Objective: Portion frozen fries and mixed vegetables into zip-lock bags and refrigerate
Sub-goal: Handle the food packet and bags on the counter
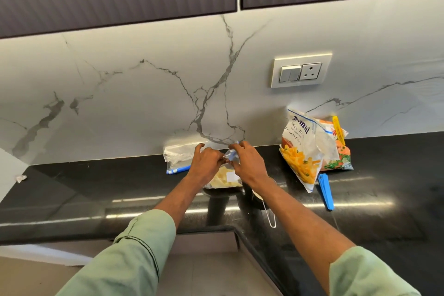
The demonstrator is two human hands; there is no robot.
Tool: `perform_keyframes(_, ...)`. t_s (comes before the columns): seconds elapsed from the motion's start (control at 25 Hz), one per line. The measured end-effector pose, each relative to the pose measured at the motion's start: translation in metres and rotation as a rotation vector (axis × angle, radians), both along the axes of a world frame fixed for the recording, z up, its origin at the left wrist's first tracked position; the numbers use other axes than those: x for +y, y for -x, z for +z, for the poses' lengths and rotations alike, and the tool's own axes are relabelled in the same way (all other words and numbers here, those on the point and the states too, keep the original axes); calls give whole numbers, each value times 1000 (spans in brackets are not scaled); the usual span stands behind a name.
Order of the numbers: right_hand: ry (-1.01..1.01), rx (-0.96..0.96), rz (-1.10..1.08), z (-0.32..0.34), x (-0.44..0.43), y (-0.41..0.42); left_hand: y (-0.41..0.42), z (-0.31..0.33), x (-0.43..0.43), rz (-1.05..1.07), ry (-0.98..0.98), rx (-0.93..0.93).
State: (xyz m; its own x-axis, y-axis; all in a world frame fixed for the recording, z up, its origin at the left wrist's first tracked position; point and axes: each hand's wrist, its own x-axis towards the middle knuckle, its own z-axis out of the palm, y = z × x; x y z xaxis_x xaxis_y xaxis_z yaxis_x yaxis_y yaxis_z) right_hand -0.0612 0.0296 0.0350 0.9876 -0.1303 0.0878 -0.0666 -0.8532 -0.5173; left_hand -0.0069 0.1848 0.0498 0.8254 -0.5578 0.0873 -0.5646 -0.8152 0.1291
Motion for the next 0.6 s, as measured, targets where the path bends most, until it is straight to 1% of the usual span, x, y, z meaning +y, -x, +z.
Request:
perform_keyframes(0.08, 7, -11, -104, 4, -11, -6, -6, 5, -11, -24, 50, -43)
perform_keyframes(0.2, 85, 20, -156, 10, -25, -17, -16, 11, -27, -16, 99, -57)
perform_keyframes(0.32, 169, 1, -206, 7, -29, -25, -22, 0, -35, 36, 19, -65)
perform_keyframes(0.44, 153, -29, -264, -1, -37, -28, -19, -14, -33, 48, -99, -78)
perform_keyframes(0.52, 164, -48, -251, -10, -41, -27, -13, -23, -27, 61, -128, -62)
perform_keyframes(0.6, 244, -36, -228, -17, -43, -28, -11, -31, -21, 82, -164, -52)
